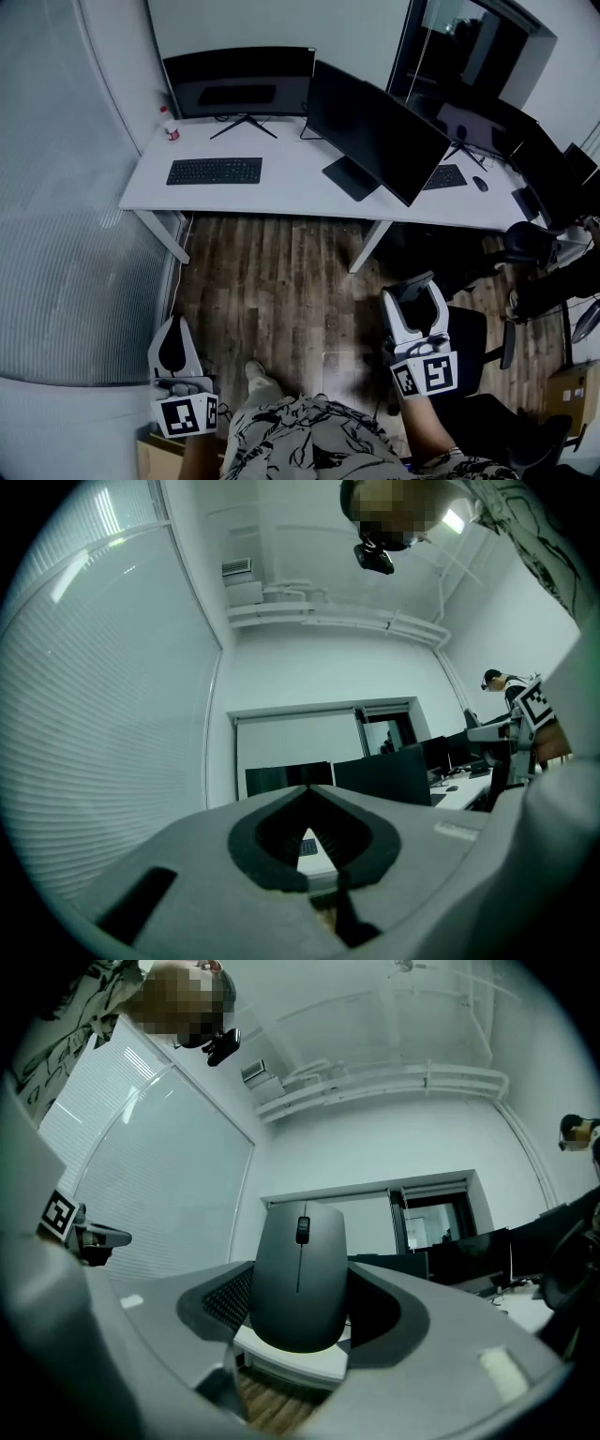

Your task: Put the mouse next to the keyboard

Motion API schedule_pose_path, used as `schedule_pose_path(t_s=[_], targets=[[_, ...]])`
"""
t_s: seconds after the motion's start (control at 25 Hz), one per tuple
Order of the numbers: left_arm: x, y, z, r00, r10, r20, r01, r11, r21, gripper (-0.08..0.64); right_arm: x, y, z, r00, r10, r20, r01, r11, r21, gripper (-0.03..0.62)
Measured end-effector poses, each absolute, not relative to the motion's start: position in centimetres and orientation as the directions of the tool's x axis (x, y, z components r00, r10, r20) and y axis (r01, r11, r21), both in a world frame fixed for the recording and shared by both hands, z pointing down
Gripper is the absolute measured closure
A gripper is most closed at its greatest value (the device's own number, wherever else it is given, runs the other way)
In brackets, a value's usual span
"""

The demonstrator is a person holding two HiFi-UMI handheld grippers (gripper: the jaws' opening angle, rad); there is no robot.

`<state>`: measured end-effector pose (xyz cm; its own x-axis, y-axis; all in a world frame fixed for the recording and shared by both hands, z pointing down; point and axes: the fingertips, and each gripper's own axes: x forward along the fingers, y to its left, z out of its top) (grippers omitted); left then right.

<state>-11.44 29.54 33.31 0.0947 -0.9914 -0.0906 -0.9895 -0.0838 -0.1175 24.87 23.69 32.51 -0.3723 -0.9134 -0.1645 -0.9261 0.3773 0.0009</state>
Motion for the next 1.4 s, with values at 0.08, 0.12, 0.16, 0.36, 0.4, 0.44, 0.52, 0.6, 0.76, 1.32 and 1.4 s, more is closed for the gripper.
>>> schedule_pose_path(t_s=[0.08,0.12,0.16,0.36,0.4,0.44,0.52,0.6,0.76,1.32,1.4], targets=[[-12.5,28.4,33.4,0.099,-0.991,-0.090,-0.990,-0.089,-0.110,0.561,24.0,22.7,32.6,-0.364,-0.917,-0.161,-0.929,0.369,-0.001,0.291],[-13.1,27.8,33.5,0.101,-0.991,-0.087,-0.990,-0.091,-0.109,0.561,23.6,22.3,32.6,-0.361,-0.919,-0.159,-0.931,0.365,0.001,0.291],[-13.7,27.3,33.5,0.102,-0.991,-0.084,-0.990,-0.093,-0.108,0.561,23.0,21.9,32.6,-0.358,-0.920,-0.158,-0.932,0.362,0.005,0.291],[-16.3,24.5,33.8,0.118,-0.991,-0.070,-0.989,-0.111,-0.103,0.561,20.6,19.9,32.0,-0.340,-0.928,-0.156,-0.940,0.341,0.020,0.291],[-16.8,23.9,33.9,0.124,-0.990,-0.067,-0.988,-0.117,-0.102,0.561,20.2,19.6,32.0,-0.335,-0.930,-0.154,-0.942,0.336,0.021,0.291],[-17.2,23.3,33.9,0.130,-0.989,-0.065,-0.987,-0.123,-0.101,0.561,19.7,19.3,32.1,-0.330,-0.931,-0.154,-0.943,0.331,0.021,0.291],[-18.2,22.2,34.0,0.141,-0.988,-0.061,-0.986,-0.135,-0.099,0.561,18.7,18.6,32.0,-0.320,-0.935,-0.154,-0.947,0.320,0.024,0.291],[-19.2,21.1,34.1,0.156,-0.986,-0.059,-0.984,-0.150,-0.096,0.561,17.8,18.1,32.1,-0.308,-0.939,-0.153,-0.951,0.308,0.023,0.291],[-21.2,19.0,34.3,0.189,-0.980,-0.056,-0.978,-0.183,-0.100,0.561,15.9,17.2,32.2,-0.274,-0.950,-0.151,-0.962,0.274,0.023,0.291],[-25.2,13.0,36.8,0.250,-0.968,-0.019,-0.966,-0.248,-0.078,0.561,11.1,13.4,34.9,-0.242,-0.964,-0.107,-0.970,0.242,0.022,0.291],[-25.3,12.2,36.5,0.244,-0.970,-0.027,-0.967,-0.241,-0.080,0.561,11.1,12.3,34.7,-0.246,-0.962,-0.117,-0.969,0.244,0.028,0.291]])
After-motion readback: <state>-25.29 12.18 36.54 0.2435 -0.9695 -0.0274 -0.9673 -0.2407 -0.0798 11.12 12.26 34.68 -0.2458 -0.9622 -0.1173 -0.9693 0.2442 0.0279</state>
